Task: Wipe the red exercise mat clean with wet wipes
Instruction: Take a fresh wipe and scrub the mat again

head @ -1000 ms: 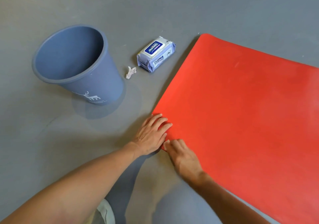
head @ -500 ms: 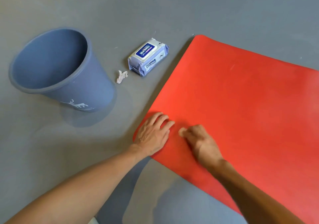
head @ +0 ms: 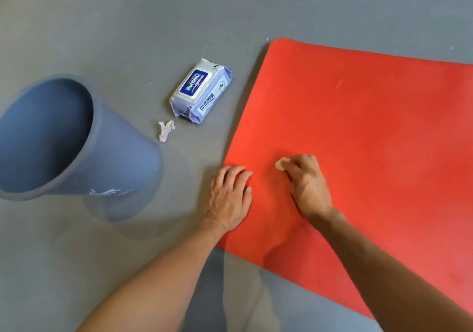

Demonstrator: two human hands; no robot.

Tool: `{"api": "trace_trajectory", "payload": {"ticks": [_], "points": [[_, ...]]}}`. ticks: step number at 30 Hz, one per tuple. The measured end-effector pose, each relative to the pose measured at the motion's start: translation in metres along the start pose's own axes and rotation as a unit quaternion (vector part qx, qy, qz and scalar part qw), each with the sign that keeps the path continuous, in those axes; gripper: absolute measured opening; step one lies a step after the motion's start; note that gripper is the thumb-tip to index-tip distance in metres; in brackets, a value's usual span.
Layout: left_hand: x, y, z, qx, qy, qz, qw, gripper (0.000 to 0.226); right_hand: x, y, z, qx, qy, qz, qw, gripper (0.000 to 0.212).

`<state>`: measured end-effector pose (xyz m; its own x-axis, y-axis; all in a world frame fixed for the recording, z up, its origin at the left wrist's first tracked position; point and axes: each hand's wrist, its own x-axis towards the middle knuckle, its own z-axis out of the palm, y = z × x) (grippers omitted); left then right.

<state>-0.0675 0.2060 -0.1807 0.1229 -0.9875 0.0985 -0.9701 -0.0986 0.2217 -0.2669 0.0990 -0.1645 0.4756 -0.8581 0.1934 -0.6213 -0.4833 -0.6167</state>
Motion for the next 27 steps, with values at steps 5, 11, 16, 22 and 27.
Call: {"api": "trace_trajectory", "payload": {"ticks": [5, 11, 16, 22, 27], "points": [[-0.002, 0.003, -0.003, 0.016, -0.026, 0.000, 1.000, 0.043, 0.032, 0.001, -0.005, -0.019, 0.095, 0.188, 0.977, 0.025], [0.003, 0.001, 0.001, 0.018, 0.009, 0.004, 1.000, 0.043, -0.010, -0.022, 0.006, -0.003, -0.094, -0.122, 0.988, 0.033], [0.003, 0.002, 0.001, -0.005, 0.011, 0.021, 1.000, 0.040, 0.067, 0.028, -0.007, -0.006, 0.085, 0.133, 0.987, 0.023], [0.002, 0.000, 0.002, -0.008, 0.017, 0.001, 1.000, 0.041, 0.042, -0.036, 0.046, 0.035, 0.006, -0.024, 0.999, 0.017], [0.003, -0.001, 0.001, -0.031, 0.016, -0.013, 0.999, 0.041, 0.089, -0.002, 0.038, -0.013, 0.011, -0.065, 0.998, 0.018]]}}
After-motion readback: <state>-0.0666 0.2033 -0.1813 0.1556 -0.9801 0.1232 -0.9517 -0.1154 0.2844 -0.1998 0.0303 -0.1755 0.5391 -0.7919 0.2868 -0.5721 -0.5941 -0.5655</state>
